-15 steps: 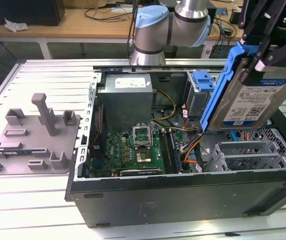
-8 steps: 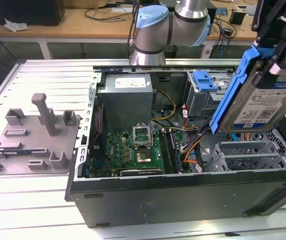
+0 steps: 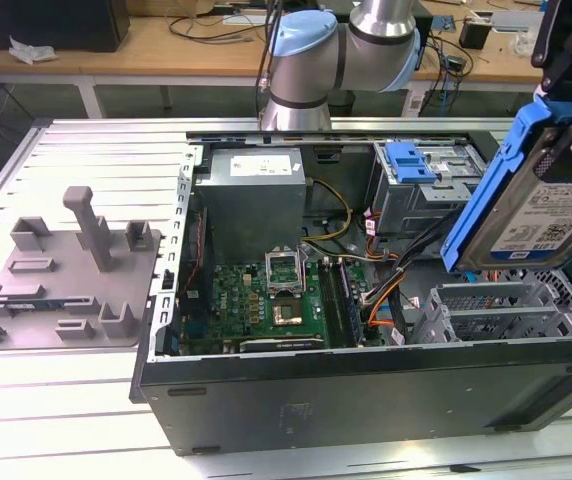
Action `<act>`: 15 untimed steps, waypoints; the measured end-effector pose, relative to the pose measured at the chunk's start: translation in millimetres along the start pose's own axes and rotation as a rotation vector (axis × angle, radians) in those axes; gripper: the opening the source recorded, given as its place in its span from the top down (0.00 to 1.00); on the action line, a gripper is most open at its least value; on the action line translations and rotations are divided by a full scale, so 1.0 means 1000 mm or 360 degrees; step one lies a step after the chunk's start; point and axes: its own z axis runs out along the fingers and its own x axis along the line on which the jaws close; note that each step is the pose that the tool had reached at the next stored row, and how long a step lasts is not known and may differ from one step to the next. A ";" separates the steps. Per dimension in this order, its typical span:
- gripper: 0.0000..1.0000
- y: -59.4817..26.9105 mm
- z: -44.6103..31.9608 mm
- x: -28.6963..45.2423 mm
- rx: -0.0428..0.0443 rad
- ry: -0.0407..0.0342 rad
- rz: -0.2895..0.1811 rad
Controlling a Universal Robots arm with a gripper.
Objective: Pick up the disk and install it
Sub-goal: 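Insert the disk into the insertion slot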
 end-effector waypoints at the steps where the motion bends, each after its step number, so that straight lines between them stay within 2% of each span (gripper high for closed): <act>1: 0.63 -0.0010 0.0001 0.0001 0.0002 0.0000 0.0000; 4: 0.63 -0.0027 0.0005 0.0003 0.0006 0.0000 0.0001; 15: 0.63 -0.0027 0.0008 0.0003 0.0007 0.0000 0.0001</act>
